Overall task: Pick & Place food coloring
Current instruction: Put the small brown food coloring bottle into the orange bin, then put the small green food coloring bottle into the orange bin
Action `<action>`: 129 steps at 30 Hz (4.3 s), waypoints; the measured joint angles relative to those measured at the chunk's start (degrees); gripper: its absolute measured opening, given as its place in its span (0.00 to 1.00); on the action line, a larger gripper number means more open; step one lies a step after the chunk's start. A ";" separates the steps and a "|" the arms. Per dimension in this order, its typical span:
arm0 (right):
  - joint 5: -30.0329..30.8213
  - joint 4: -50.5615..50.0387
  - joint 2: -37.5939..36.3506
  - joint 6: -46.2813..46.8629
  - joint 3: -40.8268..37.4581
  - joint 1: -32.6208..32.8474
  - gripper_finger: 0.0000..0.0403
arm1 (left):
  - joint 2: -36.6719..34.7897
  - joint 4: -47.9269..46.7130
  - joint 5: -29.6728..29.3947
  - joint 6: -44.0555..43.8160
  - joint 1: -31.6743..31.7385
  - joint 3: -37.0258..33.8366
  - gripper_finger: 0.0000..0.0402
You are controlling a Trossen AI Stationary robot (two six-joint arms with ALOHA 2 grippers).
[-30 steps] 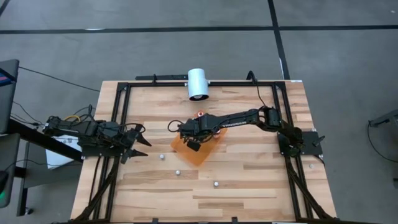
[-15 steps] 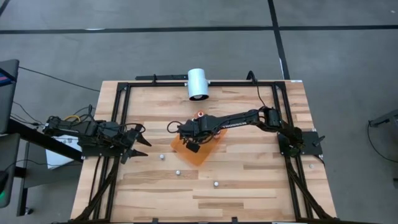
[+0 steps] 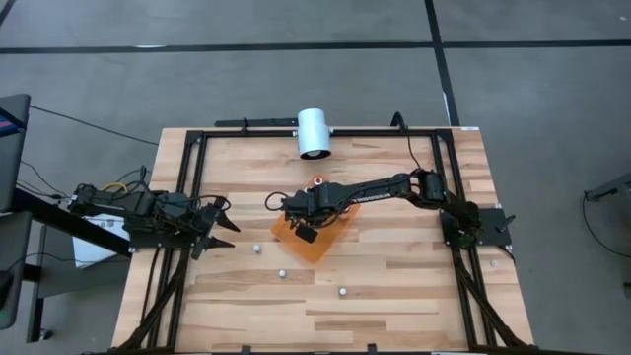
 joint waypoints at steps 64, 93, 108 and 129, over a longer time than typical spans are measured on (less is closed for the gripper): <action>6.25 -12.19 -0.76 -18.03 22.58 4.22 0.21 | 0.02 -0.07 -5.86 -22.49 -0.02 0.00 0.56; 4.53 -17.21 -17.23 -30.71 22.53 -4.38 0.18 | 0.17 -0.09 -6.19 -22.47 0.00 -0.02 0.56; -4.33 -9.91 -38.77 -31.03 1.32 -8.03 0.19 | 0.17 -0.02 -8.08 -22.47 -0.02 -0.02 0.56; -13.64 25.31 -78.77 -23.11 -50.50 -3.32 0.19 | 0.17 7.61 -16.59 -22.45 -0.02 -0.02 0.56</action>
